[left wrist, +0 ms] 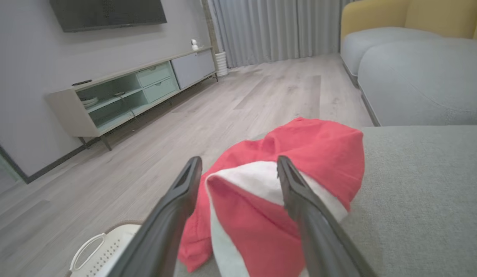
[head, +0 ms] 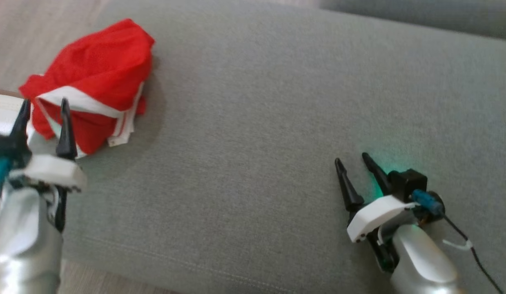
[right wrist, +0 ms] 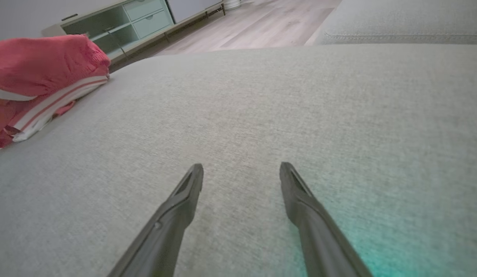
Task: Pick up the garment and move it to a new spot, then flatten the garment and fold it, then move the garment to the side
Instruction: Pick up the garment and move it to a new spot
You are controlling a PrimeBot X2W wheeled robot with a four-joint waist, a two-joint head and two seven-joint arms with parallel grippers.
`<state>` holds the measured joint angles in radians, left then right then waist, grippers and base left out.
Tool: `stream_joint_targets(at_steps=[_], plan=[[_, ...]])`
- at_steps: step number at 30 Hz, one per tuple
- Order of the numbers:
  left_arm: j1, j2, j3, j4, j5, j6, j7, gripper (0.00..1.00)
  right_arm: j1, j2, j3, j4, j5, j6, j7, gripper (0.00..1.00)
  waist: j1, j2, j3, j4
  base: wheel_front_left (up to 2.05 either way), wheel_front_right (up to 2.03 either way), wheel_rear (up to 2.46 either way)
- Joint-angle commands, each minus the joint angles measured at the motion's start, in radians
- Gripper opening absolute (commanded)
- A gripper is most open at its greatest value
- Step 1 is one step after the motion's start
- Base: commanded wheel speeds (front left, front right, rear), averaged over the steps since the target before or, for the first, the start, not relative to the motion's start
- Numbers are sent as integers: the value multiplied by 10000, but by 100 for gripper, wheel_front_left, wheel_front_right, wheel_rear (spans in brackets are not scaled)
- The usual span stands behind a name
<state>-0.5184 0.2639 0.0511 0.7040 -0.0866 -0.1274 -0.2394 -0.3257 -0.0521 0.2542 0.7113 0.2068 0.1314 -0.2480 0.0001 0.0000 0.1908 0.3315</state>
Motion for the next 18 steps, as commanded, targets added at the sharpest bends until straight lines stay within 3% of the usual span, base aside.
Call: stream_joint_targets(at_steps=[1,11,18], plan=[[-803,757,-184,55,-208,-26,-39,100,-480,-84,193,-340,-103,-7,-138,100,-1,0,483,-332,0,0,0],[-2676,2150,-2894,1524,-1230,-31,499,100,-843,-264,110,-551,-265,-7,-138,100,-1,0,1548,-764,0,0,0],[-3099,2483,-4020,2573,-2015,-31,1627,100,-1038,-230,263,-591,-128,-7,-138,100,-1,0,1891,-998,0,0,0]])
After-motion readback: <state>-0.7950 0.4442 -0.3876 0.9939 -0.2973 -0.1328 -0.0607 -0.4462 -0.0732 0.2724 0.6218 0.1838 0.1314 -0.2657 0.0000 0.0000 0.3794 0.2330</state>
